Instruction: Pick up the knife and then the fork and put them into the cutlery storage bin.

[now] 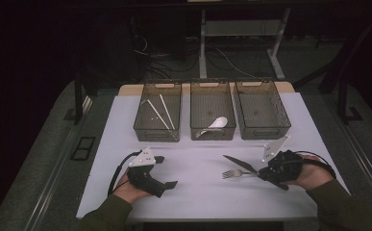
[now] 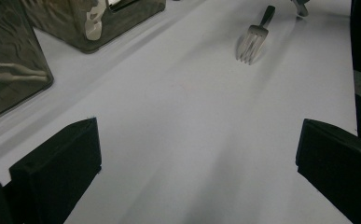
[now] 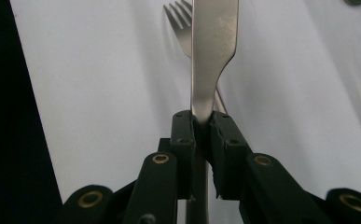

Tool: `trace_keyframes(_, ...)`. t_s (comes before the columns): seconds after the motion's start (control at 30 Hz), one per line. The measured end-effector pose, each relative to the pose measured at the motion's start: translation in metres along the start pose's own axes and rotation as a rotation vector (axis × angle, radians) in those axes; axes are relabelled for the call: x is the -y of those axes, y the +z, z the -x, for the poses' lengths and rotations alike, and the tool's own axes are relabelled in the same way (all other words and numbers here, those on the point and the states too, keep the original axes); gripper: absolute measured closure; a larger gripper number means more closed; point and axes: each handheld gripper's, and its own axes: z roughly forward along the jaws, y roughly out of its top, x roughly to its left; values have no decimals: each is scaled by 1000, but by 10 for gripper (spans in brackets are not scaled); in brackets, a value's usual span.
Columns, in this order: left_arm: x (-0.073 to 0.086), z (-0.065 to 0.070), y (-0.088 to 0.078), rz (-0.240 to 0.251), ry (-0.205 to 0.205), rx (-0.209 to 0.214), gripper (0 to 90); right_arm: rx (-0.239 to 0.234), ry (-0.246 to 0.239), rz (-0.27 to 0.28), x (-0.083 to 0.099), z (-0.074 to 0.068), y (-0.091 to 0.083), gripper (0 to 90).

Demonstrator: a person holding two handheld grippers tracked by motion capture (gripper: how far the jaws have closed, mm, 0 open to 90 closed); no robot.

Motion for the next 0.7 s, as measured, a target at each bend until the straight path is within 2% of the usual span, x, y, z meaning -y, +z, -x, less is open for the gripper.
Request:
trace_keyframes(0.13,0,0,0,5,2,1,0,-11,16,25,2,3,-5,801)
trace_keyframes(0.27,0,1,0,5,1,2,0,8,28,42,2,5,-12,801)
trace_keyframes(0.37,0,0,-1,7,0,2,0,14,58,56,1,8,-17,800)
trace_keyframes(0.4,0,0,-1,7,-2,1,0,8,68,57,1,10,-18,800)
trace_keyframes(0.5,0,0,-2,10,-1,1,0,28,81,73,1,17,-24,800)
trace_keyframes(0.7,-1,0,-2,9,0,2,0,56,166,115,-1,33,-34,800)
